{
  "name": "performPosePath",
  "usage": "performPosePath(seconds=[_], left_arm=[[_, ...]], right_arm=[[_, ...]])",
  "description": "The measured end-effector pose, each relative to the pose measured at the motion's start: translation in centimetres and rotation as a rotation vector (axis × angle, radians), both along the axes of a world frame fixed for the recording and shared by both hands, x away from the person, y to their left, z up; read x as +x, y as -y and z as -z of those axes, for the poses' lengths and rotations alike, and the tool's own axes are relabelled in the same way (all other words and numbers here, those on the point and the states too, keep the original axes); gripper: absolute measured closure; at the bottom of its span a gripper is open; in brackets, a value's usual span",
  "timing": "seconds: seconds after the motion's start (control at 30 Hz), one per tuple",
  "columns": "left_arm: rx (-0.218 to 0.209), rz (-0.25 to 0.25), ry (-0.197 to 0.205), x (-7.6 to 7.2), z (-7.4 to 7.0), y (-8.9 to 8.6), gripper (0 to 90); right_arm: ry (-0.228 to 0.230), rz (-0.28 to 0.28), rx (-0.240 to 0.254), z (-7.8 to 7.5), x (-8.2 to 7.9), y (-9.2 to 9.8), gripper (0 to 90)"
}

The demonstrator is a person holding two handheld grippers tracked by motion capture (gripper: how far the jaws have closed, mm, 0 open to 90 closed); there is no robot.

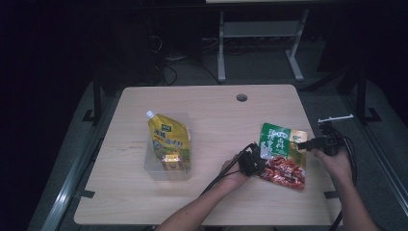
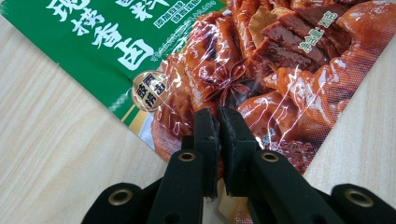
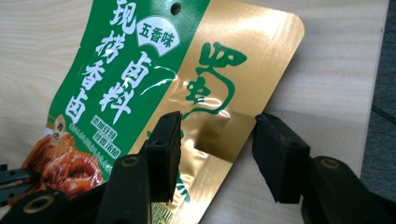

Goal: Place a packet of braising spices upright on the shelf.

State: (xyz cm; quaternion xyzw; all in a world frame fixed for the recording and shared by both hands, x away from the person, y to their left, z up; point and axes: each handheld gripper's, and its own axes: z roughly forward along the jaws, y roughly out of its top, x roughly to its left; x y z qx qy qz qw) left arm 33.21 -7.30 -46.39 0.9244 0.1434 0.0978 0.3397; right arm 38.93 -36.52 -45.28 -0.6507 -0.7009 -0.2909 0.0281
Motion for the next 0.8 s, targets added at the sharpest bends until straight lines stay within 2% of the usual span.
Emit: performPosePath(seconds=[0.13,0.2,0.33,0.47,0.57,0.8], left_arm=[[0.004,0.001,0.001,0.01,-0.03,0.11,85.2],[0.008,0.003,0.003,0.03,-0.06,0.15,85.2],[0.012,0.003,0.008,0.02,-0.07,0.21,85.0],[0.005,-0.003,0.006,0.05,-0.04,0.29,84.3],[0.003,-0.004,0.009,0.09,-0.02,0.34,83.9],[0.010,-0.004,0.011,0.30,-0.06,0.53,83.4]], right_arm=[[0.006,-0.014,0.024,-0.14,-0.26,0.13,54.3],[0.008,-0.024,0.079,-0.12,-0.37,0.35,56.2],[0.015,-0.046,0.109,-0.18,-0.48,0.35,58.5],[-0.012,-0.062,0.108,-0.03,-0.39,0.11,60.0],[-0.034,-0.074,0.089,0.24,-0.30,-0.07,60.9],[-0.057,-0.101,0.110,0.48,-0.22,-0.36,63.2]])
